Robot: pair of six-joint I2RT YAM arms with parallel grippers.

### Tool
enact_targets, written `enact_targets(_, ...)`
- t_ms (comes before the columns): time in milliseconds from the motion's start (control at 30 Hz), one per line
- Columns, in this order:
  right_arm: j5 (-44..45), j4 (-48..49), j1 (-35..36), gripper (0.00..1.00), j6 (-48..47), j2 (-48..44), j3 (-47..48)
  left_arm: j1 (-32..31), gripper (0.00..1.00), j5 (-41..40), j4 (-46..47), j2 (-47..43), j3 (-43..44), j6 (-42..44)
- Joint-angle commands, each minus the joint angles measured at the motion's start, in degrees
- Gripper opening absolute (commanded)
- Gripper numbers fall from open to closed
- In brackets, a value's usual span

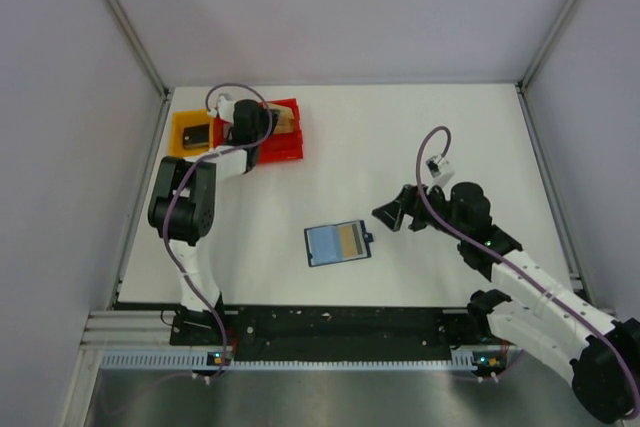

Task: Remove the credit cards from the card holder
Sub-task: Place the credit card in the storage box.

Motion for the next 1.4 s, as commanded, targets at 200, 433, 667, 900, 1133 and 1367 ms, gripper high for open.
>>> enact_targets(200,0.5,0.4,-0.7,0.99,-2.7,-1.4,1.6,0.5,0.00,-0.8,-7.6,4.4,8.3,4.9)
enact_targets(433,0.2,0.4,-0.7,0.98,-3.0,-1.4,1.7,0.4,0.00,-0.5,-10.5,7.2,13.1,7.6)
enact_targets(667,-0.3,0.0,-0.7,0.98,-3.2,-1.4,2.2,0.5,0.33,-0.7,-16.5,8.5,17.3,10.3)
enact_targets(900,-1.5,-0.2,-0.7,0.99,-2.5,-1.9,2.4,0.5,0.56,-3.5,-20.4,5.0,17.1,14.3)
enact_targets(1133,-1.7,-2.3,-0.7,0.98,-2.4,-2.7,3.2,0.4,0.79,-6.8,-24.0,-1.0,17.2,20.6)
enact_targets(1367,-1.0,-6.9,-0.7,0.98,-3.1,-1.8,5.3,-0.9,0.80,-7.7,-27.9,-9.8,14.8,29.6)
